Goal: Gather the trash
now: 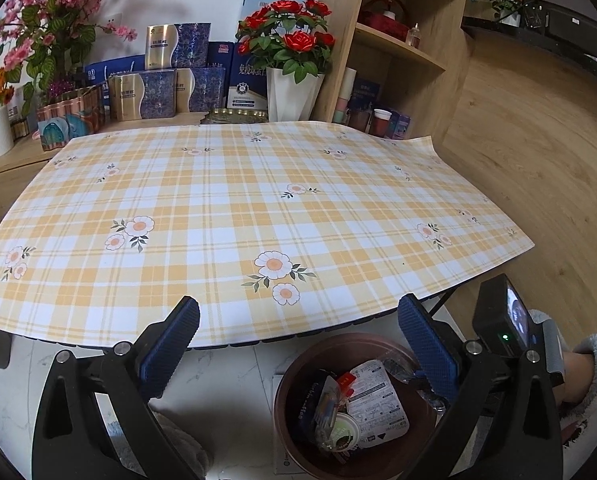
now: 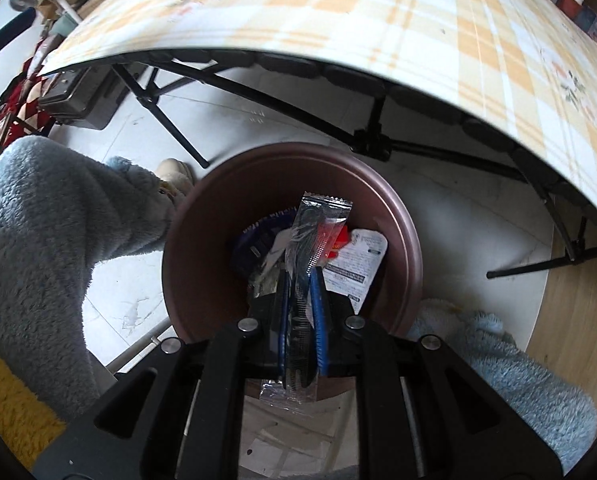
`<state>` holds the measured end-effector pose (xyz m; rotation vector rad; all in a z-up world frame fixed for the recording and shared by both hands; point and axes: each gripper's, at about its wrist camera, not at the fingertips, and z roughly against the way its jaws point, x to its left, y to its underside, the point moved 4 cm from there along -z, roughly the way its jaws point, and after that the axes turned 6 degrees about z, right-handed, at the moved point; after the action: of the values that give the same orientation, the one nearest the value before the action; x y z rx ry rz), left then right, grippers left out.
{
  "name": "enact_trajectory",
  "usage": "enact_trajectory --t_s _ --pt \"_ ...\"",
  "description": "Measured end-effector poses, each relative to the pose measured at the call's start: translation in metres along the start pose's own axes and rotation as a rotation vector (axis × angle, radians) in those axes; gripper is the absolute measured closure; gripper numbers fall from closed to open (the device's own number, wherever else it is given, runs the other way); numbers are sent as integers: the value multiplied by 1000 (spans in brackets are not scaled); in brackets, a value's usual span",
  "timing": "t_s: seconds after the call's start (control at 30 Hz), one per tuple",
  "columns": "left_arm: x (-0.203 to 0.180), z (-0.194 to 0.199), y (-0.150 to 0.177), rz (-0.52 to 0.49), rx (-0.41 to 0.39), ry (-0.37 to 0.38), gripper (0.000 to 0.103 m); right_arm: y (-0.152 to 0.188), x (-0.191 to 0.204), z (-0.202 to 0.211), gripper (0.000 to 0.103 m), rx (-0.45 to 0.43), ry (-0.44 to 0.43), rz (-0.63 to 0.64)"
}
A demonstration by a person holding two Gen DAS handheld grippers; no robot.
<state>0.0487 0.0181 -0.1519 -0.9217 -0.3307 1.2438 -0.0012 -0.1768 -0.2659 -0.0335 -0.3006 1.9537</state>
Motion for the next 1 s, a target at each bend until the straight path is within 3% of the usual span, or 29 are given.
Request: enact_trajectory --t_s 0.07,0.1,0.2,0.23,0.3,0.4,0.73,1.0 --pt "0 -1 0 5 4 -11 6 0 -3 -3 78 17 8 -12" --pt "0 -1 0 9 5 -13 6 0 -4 -2 57 18 17 -17" --pt "1 0 -2 16 2 -15 6 -2 -4 1 48 3 23 -12" --pt "1 0 -2 21 3 -14 6 -3 -5 2 33 2 28 -17" --pt "1 0 -4 28 2 -13 6 -5 -8 9 19 -28 50 -33" --pt "0 4 -7 20 -9 -22 6 -9 -13 22 8 -78 70 -56" --pt "-17 21 -44 -41 -100 -80 6 -40 -59 133 6 -403 203 -166" --pt "-40 38 -86 -106 -173 -103 6 -65 -81 213 6 -563 290 -192"
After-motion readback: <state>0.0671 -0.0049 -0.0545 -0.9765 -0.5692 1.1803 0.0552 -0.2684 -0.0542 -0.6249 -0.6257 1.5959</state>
